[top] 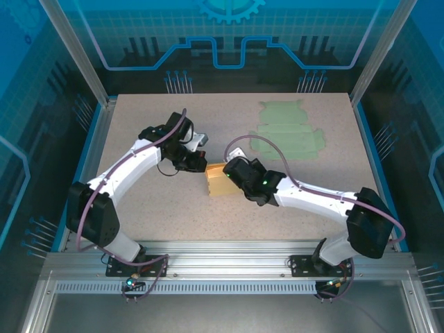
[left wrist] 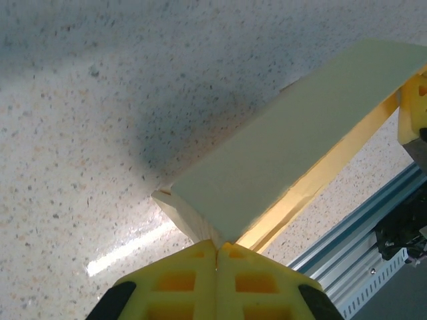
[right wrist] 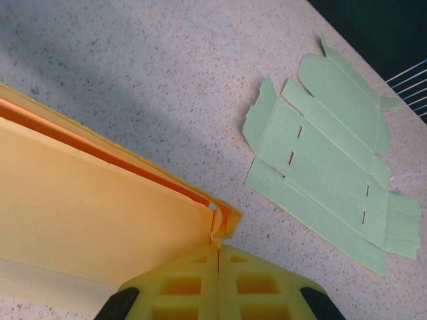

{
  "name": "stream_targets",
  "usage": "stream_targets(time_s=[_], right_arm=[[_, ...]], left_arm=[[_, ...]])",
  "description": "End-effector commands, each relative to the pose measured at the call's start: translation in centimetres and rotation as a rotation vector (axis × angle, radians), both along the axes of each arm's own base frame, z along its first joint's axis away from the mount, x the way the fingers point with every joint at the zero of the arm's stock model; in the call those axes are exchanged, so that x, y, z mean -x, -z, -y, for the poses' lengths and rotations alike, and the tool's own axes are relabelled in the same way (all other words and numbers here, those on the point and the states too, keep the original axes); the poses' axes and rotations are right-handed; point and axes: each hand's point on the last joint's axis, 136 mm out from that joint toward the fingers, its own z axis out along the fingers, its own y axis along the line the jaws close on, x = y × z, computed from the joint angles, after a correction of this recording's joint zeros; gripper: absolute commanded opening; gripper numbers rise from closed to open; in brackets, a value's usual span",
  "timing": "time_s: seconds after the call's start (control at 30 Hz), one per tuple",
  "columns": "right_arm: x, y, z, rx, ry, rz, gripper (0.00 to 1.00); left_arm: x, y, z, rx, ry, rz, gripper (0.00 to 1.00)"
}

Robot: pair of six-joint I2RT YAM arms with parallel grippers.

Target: Fold the paper box

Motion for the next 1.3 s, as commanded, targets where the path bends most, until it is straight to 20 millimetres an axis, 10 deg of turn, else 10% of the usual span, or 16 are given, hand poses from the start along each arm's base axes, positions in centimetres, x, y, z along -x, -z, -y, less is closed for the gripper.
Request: stream_targets(time_s=[0.0, 0.73, 1.27], right_arm=[[-0.8, -1.3, -0.6, -0.087, -0.029, 0.028, 0.00], [-2.5, 0.3, 0.3, -0.156, -0.002, -0.010, 0.02], [-2.6, 0.2, 2.1, -0.396, 0.053, -0.130, 0.29]], left_arm=[[-1.5, -3.7, 2.1, 0.132, 0.068, 0.171, 0.00], [-2.7, -0.8, 4.6, 0.124, 0.227, 0.348, 0.00], [-2.4, 0.0, 4.1, 0.018, 0.280, 0.384, 0.00]])
